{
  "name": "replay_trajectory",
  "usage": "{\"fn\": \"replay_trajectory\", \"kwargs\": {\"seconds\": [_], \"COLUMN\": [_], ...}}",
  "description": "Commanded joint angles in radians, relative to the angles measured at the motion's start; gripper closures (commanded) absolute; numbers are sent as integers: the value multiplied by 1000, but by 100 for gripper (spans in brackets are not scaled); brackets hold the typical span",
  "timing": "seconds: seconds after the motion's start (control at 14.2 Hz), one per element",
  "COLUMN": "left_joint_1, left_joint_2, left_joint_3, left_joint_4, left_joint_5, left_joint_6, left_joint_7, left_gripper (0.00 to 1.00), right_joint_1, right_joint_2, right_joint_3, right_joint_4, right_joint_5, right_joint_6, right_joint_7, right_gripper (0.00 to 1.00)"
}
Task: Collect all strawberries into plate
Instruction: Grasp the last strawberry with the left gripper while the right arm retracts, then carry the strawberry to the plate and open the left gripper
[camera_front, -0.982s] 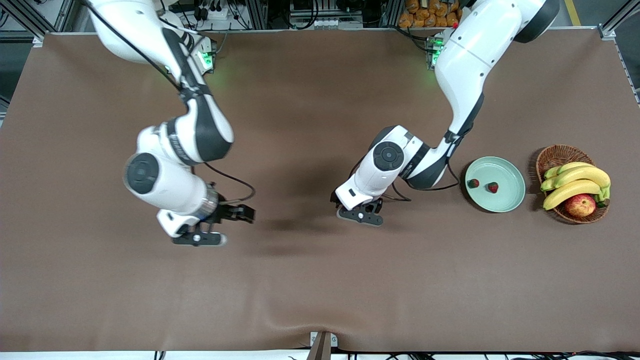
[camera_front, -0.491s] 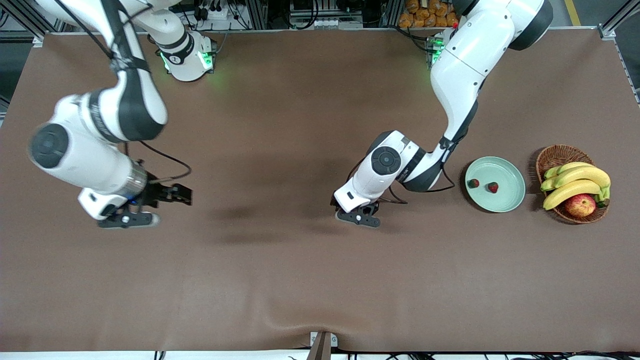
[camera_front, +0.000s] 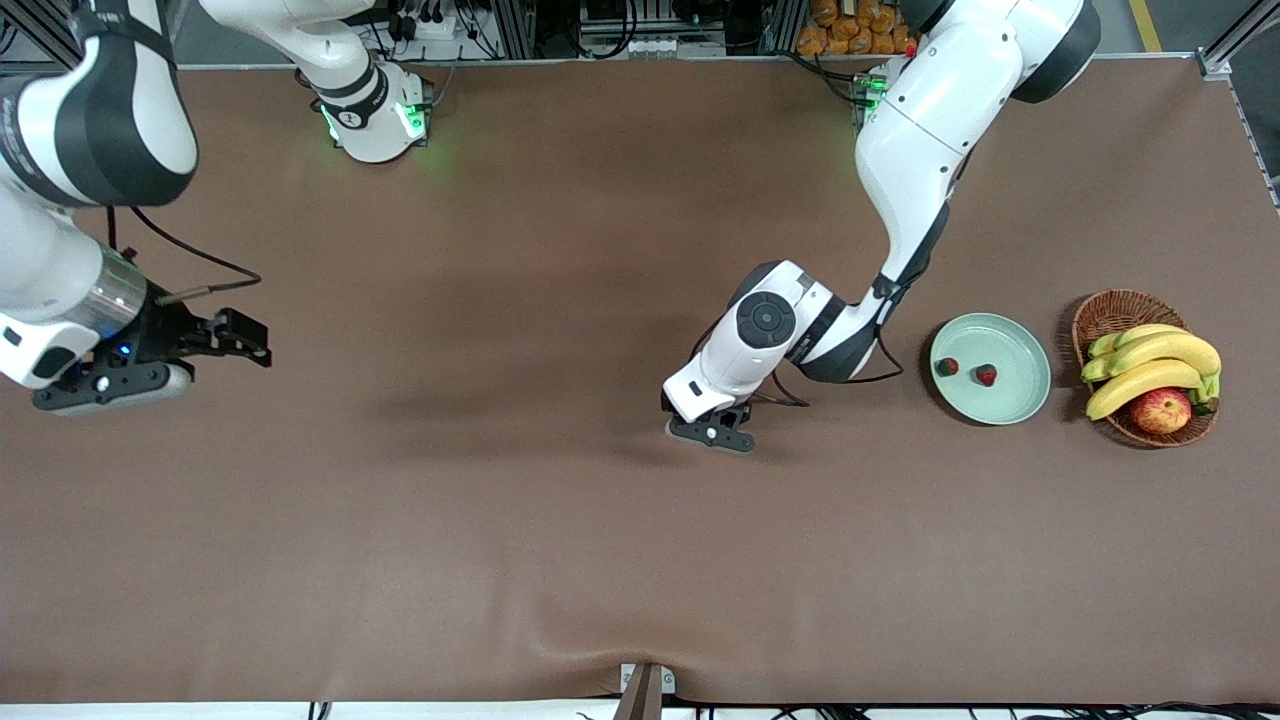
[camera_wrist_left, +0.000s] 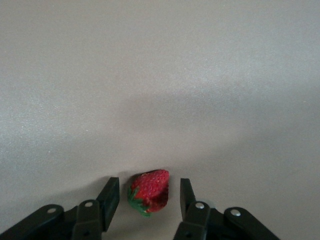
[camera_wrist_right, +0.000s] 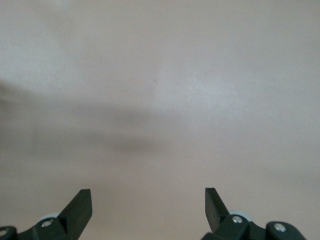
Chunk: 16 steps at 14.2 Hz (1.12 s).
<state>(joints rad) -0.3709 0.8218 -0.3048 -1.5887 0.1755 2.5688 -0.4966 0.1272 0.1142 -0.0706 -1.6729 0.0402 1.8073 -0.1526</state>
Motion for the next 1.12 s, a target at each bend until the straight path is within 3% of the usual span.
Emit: {"fn": "replay_trajectory", "kwargs": {"seconds": [0.0, 0.21, 0.28, 0.49, 0.77, 1.05], "left_joint_1": [-11, -11, -11, -11, 44, 145], "left_joint_2": [23, 30, 30, 20, -51, -174], "left_joint_3": [9, 10, 16, 18, 18, 15], "left_joint_4": [27, 29, 29, 32, 16, -135], "left_joint_5": [25, 27, 32, 35, 38, 41], "left_joint_6": [11, 11, 11, 11, -50, -79], "left_joint_7": [-13, -10, -10, -13, -8, 62], "left_gripper": [44, 45, 51, 98, 100, 100], "right_joint_1": [-61, -63, -64, -64, -113, -109], "right_joint_2": [-44, -82, -109, -137, -153, -168], "right_joint_3": [69, 63, 63, 46, 60, 55], "right_joint_4": [34, 58, 58, 58, 58, 64], "right_joint_5": [-39, -39, -39, -36, -20, -20], "right_joint_6": [-92, -175, -204, -278, -325, -341], "right_joint_7": [-1, 2, 4, 54, 68, 102], "right_gripper": [0, 0, 0, 0, 0, 0]}}
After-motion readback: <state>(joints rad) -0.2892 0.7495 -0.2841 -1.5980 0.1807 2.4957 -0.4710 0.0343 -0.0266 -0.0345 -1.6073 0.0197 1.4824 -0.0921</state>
